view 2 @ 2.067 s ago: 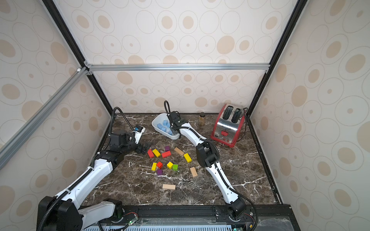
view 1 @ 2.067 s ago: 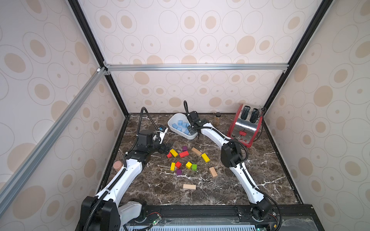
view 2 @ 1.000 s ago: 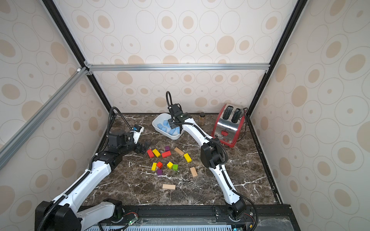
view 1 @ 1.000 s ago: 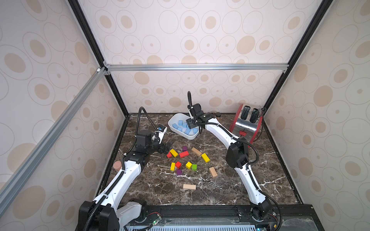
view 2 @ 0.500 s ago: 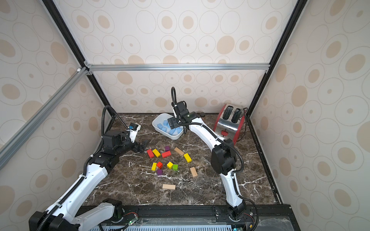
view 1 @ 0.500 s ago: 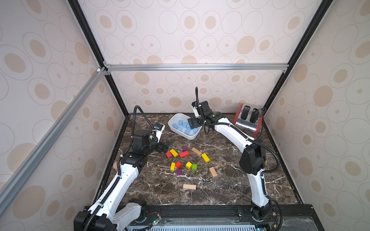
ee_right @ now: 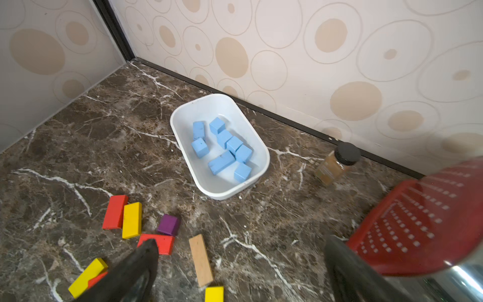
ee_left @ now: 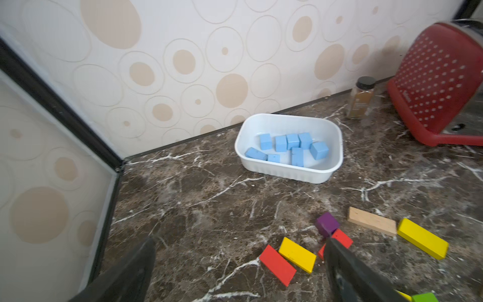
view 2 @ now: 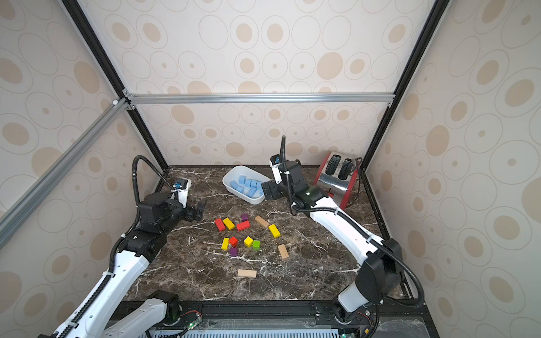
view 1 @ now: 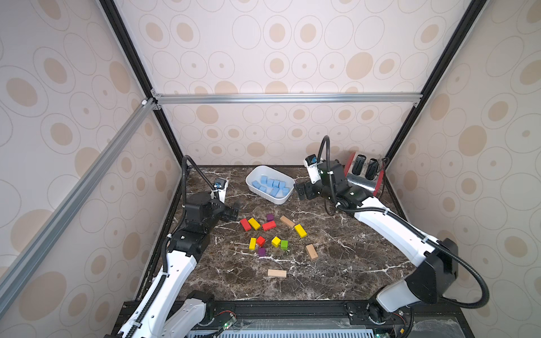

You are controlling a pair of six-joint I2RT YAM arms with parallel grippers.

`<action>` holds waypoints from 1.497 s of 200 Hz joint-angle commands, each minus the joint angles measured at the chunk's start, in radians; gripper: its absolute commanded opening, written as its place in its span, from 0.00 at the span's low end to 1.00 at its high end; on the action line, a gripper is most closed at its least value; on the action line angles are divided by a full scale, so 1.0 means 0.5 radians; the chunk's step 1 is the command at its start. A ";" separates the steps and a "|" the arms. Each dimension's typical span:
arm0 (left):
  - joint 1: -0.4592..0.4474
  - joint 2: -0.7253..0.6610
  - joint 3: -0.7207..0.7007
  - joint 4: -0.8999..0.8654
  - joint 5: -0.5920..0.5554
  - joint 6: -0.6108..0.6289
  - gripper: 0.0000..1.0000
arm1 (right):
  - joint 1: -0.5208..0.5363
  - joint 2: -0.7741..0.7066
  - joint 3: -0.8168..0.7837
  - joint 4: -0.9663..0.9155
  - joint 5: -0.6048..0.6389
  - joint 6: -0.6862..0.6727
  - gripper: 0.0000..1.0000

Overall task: Pick out the blue building blocks
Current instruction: Reset both arms

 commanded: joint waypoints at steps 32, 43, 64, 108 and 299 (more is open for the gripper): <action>0.017 -0.076 -0.181 0.044 -0.533 0.011 0.99 | -0.115 -0.502 -0.624 0.195 0.271 -0.019 1.00; 0.019 -0.075 -0.218 0.079 -0.587 -0.007 0.99 | -0.150 -0.607 -0.767 0.249 0.308 -0.013 1.00; 0.017 -0.045 -0.279 0.156 -0.690 -0.033 0.99 | -0.229 -0.815 -1.038 0.364 0.369 0.004 1.00; 0.019 0.043 -0.466 0.429 -1.036 -0.116 0.99 | -0.338 -1.192 -1.650 0.915 0.608 -0.105 1.00; 0.019 0.758 -0.878 1.525 -1.185 -0.209 0.99 | -0.956 -0.278 -2.079 2.253 0.332 -0.004 1.00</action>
